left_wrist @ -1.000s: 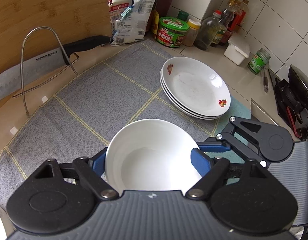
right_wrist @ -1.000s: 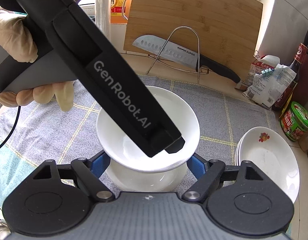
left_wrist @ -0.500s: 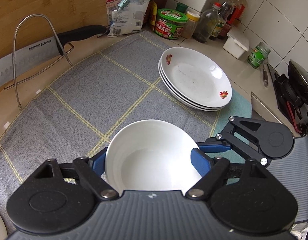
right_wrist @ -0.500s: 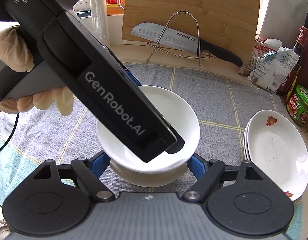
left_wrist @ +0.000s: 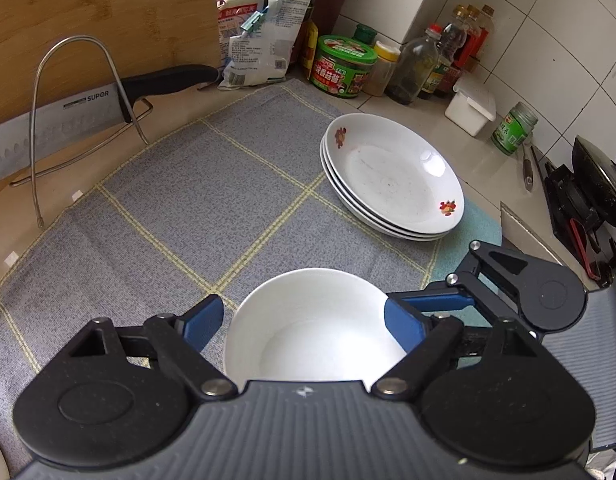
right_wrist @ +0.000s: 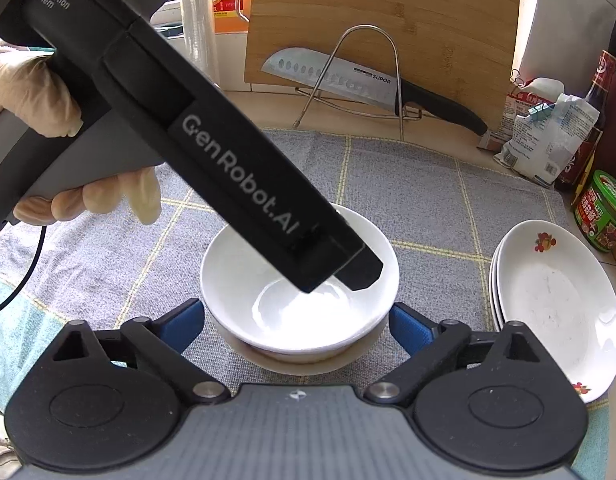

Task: Organize plates and bowls
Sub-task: 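Lower the held bowl into the white bowl and open the left tool, then withdraw the left tool from the stacked bowls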

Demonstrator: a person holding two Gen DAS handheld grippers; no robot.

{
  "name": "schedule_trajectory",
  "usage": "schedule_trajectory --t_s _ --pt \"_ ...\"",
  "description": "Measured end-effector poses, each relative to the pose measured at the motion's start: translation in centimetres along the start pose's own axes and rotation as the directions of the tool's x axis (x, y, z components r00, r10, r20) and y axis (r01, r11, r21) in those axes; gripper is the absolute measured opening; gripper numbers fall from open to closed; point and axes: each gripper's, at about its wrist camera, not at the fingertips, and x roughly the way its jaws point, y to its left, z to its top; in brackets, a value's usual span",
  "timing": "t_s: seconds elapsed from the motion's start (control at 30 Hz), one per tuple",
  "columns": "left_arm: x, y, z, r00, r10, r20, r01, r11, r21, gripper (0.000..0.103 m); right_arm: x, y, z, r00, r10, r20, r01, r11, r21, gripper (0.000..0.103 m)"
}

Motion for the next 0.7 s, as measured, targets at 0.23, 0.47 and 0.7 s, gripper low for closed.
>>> schedule_trajectory --t_s 0.23,0.47,0.7 --pt "-2.3 0.3 -0.6 0.995 0.063 0.076 -0.064 0.998 0.014 0.089 -1.6 -0.5 0.2 0.997 0.036 0.073 -0.039 0.998 0.045 0.103" --pt "-4.4 0.5 -2.5 0.984 0.106 0.140 -0.104 0.994 -0.022 0.090 -2.2 0.8 -0.3 0.992 0.078 0.096 -0.082 0.996 0.036 0.103" --pt "-6.2 0.7 -5.2 0.964 0.170 0.203 -0.153 0.984 -0.096 0.092 -2.2 1.5 -0.6 0.995 0.053 0.082 -0.055 0.998 0.022 0.103"
